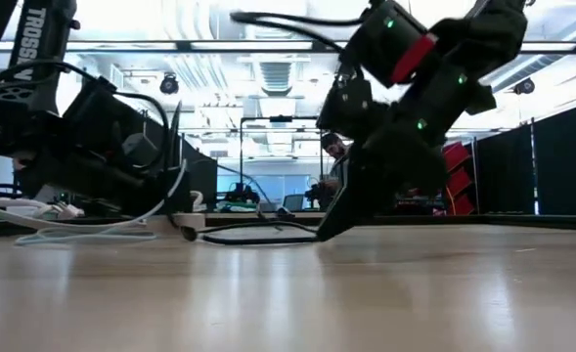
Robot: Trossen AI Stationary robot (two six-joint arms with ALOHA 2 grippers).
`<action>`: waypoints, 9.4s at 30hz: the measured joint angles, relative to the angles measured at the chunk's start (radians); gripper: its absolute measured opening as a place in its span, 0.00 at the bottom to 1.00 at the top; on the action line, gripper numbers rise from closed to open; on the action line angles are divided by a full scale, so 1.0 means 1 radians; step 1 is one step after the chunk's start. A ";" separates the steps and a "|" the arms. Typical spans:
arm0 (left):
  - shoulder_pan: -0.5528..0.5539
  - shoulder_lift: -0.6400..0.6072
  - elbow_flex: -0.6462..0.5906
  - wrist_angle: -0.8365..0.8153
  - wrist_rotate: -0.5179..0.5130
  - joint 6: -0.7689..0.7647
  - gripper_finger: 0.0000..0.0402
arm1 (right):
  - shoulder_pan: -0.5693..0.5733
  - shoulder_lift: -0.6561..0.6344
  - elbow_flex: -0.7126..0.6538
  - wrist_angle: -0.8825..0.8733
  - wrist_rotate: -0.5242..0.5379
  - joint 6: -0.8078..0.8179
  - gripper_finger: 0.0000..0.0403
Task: Insert USB
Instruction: Insert the white charger adapter into the top white outlet extension, then insert the right white charger cable into the bottom right white outlet extension
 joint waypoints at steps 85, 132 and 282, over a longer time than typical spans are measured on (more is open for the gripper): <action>0.046 -0.428 -0.009 -0.158 0.113 0.472 0.00 | -0.113 0.208 0.774 -0.555 0.152 -0.225 0.00; 0.257 -0.145 -0.020 -0.036 0.396 0.298 0.00 | -0.118 0.222 0.351 -0.032 0.085 -0.132 0.00; -0.761 -0.348 0.337 -0.033 0.573 0.759 0.25 | 0.578 -0.120 0.398 -1.109 0.344 0.778 0.04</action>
